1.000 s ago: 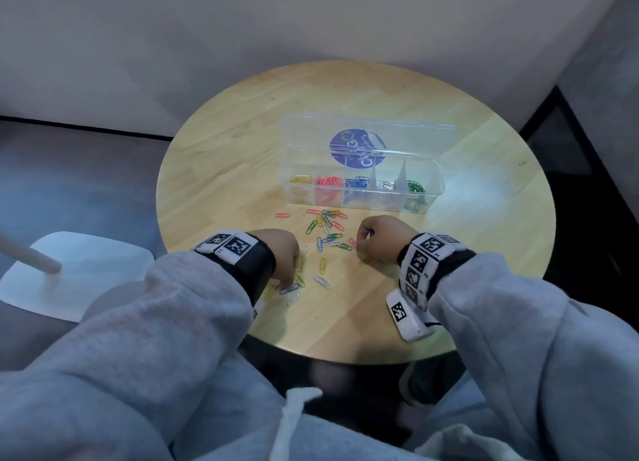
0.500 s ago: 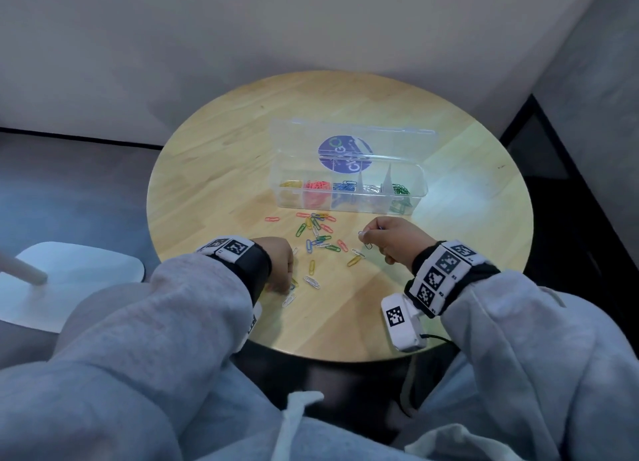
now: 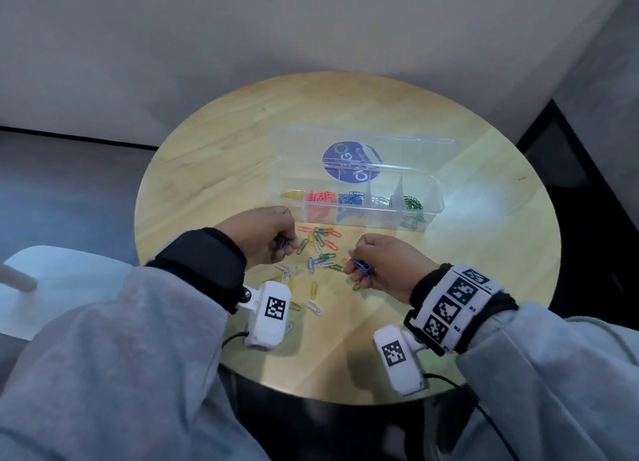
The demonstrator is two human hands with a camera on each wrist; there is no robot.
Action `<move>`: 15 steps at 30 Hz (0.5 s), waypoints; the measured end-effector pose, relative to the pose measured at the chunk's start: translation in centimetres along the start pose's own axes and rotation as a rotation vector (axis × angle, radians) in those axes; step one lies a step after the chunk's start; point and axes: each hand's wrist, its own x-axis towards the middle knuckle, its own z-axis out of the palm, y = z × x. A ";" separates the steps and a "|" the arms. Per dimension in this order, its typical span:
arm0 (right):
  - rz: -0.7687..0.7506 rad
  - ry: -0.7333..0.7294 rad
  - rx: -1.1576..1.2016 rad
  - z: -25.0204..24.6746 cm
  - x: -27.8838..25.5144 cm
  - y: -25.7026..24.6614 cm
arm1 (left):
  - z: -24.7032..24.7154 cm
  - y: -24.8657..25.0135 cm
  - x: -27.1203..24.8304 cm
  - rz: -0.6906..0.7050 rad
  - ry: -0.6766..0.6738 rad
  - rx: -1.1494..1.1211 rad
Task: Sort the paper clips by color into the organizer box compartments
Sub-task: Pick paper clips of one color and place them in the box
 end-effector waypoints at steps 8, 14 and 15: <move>-0.043 -0.037 -0.206 1.4 1.7 -0.6 | 0.6 0.0 1.3 -0.100 -0.008 0.129; -0.196 -0.013 -0.865 1.9 2.3 -1.8 | 1.2 -0.4 2.1 -0.024 0.009 0.648; -0.190 -0.016 -0.928 2.0 2.5 -2.1 | 1.6 -0.5 2.1 -0.003 0.031 0.752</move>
